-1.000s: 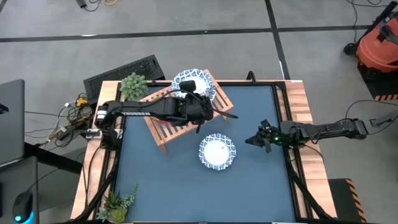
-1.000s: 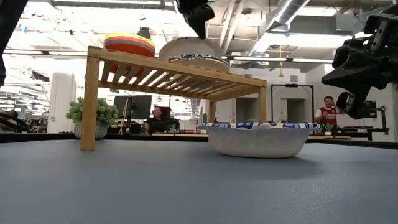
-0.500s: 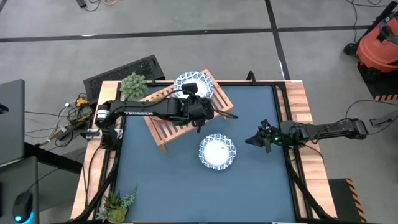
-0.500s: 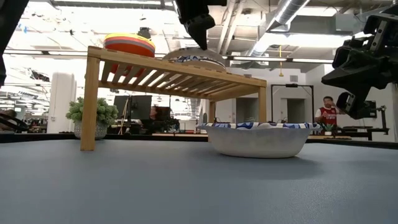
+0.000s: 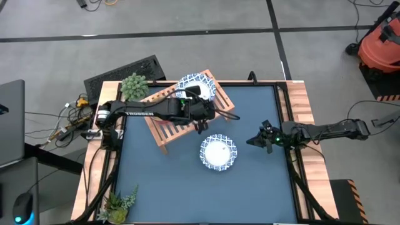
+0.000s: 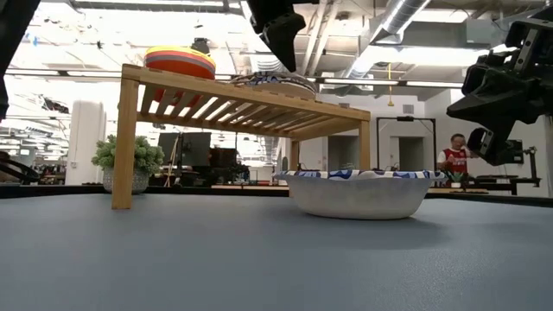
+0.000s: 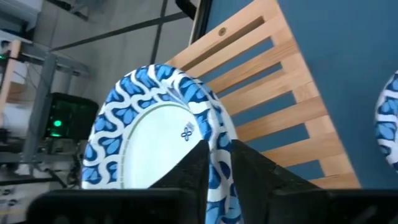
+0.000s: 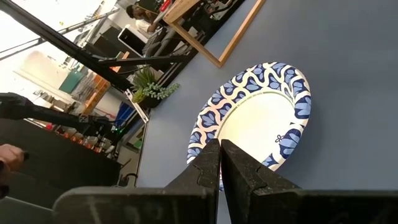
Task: Place and stack bowls onto a shelf
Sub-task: Stack the white bowl into the white bowl on the shelf
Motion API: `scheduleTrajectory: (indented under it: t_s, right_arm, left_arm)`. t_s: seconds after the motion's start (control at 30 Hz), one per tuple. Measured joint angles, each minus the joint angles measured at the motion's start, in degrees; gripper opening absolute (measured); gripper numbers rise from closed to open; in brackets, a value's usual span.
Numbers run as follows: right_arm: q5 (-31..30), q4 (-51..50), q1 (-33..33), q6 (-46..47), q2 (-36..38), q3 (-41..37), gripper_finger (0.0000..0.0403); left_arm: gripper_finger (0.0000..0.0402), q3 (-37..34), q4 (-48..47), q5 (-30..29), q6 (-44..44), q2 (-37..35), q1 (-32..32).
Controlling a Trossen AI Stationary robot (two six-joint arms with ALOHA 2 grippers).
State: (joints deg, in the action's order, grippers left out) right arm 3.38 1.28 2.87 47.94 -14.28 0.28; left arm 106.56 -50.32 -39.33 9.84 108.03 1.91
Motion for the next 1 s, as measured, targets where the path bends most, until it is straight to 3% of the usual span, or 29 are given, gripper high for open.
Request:
scheduleTrajectory:
  t_s: [0.23,0.47,0.67,1.0]
  right_arm:
    - [0.0,0.0,0.0,0.0,0.0,0.0,0.0042]
    - [0.0,0.0,0.0,0.0,0.0,0.0,0.0042]
    - [0.0,0.0,0.0,-0.3,0.0,0.0,0.0042]
    - [0.0,0.0,0.0,-0.4,0.0,0.0,0.0042]
  left_arm:
    - [0.0108,0.3,0.0,2.7,-1.4,-0.1,0.0]
    - [0.0142,5.5,0.1,6.5,0.1,-0.2,-1.6]
    - [0.0153,8.5,3.2,15.5,3.3,-0.3,-5.5]
    - [0.0153,8.5,4.4,28.9,0.6,2.6,-7.9]
